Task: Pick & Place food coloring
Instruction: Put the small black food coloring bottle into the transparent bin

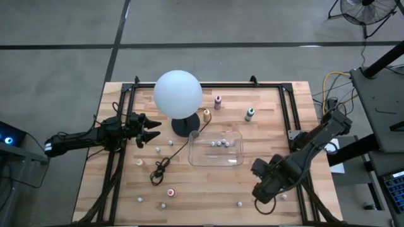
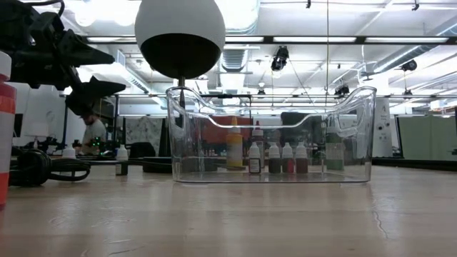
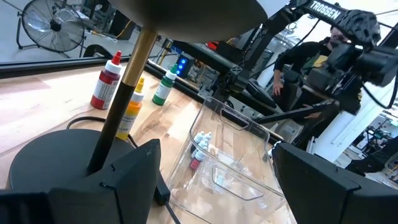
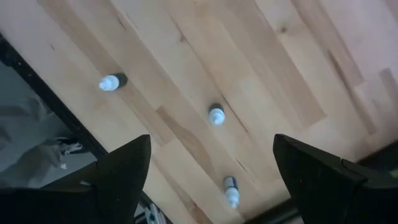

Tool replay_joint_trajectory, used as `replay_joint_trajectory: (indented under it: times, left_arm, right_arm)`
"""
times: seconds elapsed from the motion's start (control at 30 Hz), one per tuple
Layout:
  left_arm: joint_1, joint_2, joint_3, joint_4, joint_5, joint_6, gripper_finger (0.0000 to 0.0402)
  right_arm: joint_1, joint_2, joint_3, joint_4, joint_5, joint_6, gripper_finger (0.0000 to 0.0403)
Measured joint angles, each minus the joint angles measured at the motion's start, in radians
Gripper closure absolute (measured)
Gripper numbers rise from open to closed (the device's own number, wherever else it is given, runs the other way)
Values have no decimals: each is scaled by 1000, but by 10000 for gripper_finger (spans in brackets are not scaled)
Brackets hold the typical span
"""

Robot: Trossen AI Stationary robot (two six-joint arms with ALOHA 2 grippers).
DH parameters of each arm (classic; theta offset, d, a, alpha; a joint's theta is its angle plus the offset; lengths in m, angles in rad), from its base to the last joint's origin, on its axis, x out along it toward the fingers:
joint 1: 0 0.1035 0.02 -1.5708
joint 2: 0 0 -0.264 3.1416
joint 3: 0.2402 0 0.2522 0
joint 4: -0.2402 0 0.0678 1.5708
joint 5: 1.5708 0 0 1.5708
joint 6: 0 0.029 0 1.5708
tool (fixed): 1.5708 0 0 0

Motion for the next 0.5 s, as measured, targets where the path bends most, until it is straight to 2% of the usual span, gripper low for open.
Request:
replay_joint_trajectory:
  times: [0.23, 0.5]
  left_arm:
    - [0, 0, 0, 0, 0, 0, 122]
    - [0, 0, 0, 0, 0, 0, 122]
  right_arm:
    - [12, 0, -130, 82, 0, 63, 76]
    - [29, 0, -303, 324, 0, 139, 76]
